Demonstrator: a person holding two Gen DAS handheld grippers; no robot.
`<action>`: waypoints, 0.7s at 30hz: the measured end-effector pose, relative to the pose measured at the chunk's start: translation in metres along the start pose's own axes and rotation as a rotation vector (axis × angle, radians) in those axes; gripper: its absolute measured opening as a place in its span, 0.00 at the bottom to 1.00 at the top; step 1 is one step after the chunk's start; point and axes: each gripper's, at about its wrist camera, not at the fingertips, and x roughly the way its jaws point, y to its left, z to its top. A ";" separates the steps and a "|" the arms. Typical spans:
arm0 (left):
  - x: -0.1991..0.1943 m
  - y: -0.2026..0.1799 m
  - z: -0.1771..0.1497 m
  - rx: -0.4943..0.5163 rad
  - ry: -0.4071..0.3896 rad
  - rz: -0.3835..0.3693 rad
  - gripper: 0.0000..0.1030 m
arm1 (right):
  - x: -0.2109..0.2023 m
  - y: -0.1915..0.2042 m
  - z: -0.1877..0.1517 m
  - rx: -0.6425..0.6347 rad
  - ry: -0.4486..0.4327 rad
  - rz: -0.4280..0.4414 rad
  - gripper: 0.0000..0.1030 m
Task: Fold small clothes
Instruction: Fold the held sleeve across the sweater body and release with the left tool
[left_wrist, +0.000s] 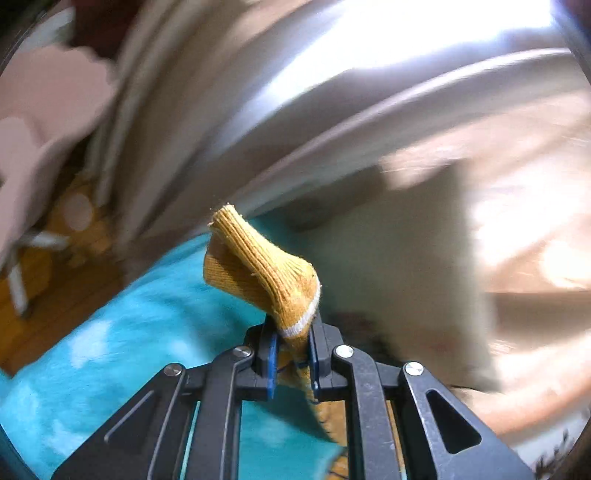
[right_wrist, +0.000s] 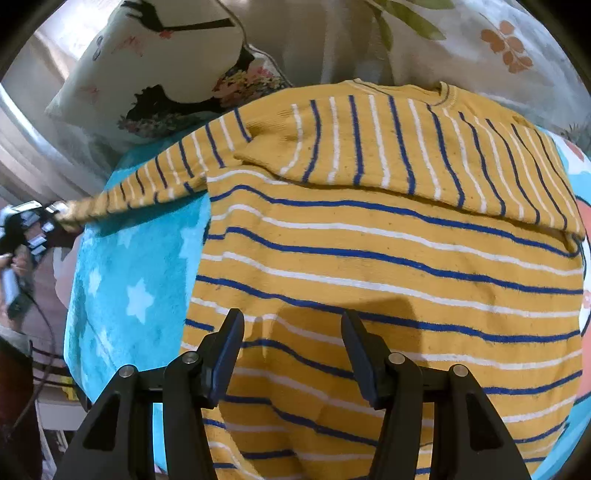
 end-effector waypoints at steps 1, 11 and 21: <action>-0.006 -0.011 -0.004 0.039 -0.018 -0.028 0.12 | 0.001 -0.001 0.000 0.008 0.000 0.006 0.58; 0.032 0.037 -0.034 -0.076 0.075 0.093 0.12 | 0.002 -0.011 -0.009 0.028 0.005 0.010 0.58; -0.006 -0.044 -0.071 0.099 -0.005 0.071 0.12 | -0.005 -0.050 -0.013 0.062 0.017 0.060 0.58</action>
